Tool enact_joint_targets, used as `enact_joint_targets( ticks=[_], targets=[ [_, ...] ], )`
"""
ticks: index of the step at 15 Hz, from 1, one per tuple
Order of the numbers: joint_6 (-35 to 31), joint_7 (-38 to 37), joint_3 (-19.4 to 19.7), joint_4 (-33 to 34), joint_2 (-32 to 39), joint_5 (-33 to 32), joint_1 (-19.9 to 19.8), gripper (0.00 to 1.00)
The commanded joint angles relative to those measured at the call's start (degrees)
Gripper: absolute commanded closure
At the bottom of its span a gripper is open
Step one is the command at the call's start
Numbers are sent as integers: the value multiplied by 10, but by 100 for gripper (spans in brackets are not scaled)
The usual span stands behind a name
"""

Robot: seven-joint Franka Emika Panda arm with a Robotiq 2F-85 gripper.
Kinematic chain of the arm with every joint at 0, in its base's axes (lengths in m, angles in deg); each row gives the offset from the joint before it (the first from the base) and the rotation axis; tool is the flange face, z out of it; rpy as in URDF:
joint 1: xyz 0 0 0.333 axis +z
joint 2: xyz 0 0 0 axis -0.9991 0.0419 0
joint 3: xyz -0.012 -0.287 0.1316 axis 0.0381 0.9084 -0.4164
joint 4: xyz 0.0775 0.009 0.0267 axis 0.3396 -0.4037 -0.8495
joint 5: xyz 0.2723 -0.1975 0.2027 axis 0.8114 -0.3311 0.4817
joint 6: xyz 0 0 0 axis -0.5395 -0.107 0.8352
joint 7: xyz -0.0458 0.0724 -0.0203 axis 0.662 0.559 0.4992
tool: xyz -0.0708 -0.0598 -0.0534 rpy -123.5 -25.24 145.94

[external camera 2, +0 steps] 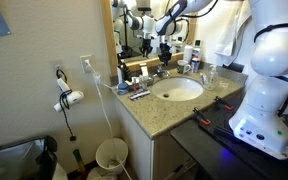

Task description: Open the tap faucet then close it.

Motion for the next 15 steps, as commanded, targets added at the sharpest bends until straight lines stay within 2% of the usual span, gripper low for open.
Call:
enact_joint_targets(
  ticks=[1,15],
  targets=[
    [-1,-14,0,-6,-2,6,6,93],
    [25,-37,15,-17,19,23,-5,93]
  ],
)
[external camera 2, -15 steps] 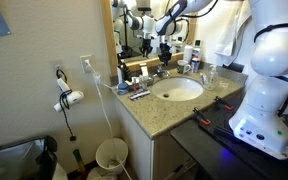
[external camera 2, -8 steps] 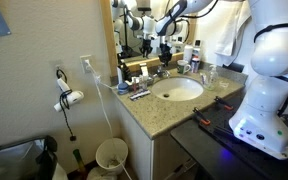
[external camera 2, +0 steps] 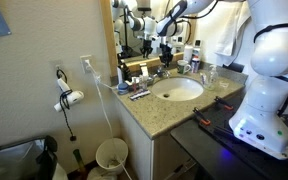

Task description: Open the tap faucet then close it.

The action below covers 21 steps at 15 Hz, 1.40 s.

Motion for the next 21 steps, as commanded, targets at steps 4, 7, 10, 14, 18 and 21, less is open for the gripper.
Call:
enact_joint_targets(
  ticks=[4,7,10,14,18,21],
  targets=[
    [24,-23,10,-21,15,9,-6,93],
    [38,-19,10,-21,18,16,-12,93],
    [46,-18,10,-17,22,24,-16,93],
    [59,-19,10,-9,27,32,-19,93],
    [57,-17,8,-1,22,34,-17,45],
    [73,-20,11,-8,16,32,-14,31]
  ],
)
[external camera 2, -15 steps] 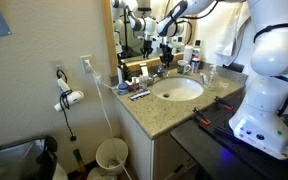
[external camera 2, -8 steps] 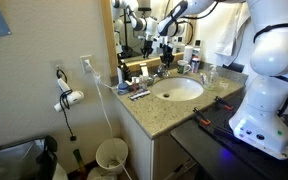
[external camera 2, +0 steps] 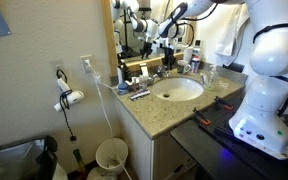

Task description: Open the tap faucet then close it.

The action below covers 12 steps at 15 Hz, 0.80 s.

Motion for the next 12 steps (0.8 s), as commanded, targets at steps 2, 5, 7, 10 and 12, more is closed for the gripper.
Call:
enact_joint_targets(
  ticks=[2,5,7,10,12],
  targets=[
    [9,-15,6,-24,-11,0,1,16],
    [-4,-13,4,-31,-28,-1,5,0],
    [-2,-12,4,-31,-39,-5,8,0],
    [2,-11,3,-28,-58,-9,14,0],
    [-6,-13,5,-28,-73,-14,19,0]
  ],
)
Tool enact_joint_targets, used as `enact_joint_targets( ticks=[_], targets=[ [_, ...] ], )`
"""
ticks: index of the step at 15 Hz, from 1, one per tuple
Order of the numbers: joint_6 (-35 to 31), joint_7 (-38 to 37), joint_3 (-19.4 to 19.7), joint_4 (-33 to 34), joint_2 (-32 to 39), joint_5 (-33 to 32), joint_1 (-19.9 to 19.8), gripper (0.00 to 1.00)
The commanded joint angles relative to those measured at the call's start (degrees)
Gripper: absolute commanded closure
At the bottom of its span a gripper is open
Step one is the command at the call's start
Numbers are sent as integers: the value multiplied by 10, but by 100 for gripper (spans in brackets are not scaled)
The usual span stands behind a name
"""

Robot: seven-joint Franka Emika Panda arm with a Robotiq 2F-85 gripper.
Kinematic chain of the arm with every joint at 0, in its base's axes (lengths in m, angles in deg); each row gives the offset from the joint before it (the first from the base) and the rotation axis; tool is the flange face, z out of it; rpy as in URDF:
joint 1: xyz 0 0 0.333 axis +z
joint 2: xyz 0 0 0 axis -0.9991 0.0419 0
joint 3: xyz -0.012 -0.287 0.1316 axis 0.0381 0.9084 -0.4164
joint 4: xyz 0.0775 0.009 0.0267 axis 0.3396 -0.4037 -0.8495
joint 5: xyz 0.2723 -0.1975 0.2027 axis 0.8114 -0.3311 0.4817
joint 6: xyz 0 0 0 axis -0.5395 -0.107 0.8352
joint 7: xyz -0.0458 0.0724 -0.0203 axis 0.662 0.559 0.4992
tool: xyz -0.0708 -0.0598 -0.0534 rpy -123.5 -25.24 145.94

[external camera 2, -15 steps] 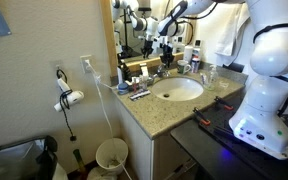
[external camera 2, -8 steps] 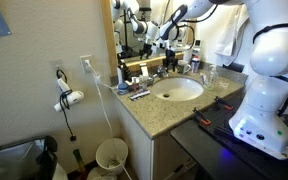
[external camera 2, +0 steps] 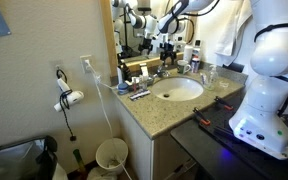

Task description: Open the tap faucet then close it.

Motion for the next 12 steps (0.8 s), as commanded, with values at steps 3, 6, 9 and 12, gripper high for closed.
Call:
enact_joint_targets(
  ticks=[3,6,9,12],
  targets=[
    [-21,-14,3,-21,-54,-21,15,0],
    [-37,-15,2,-26,-66,-23,19,0],
    [-48,-16,3,-31,-72,-28,25,0],
    [-53,-20,3,-39,-73,-33,29,0]
  ],
)
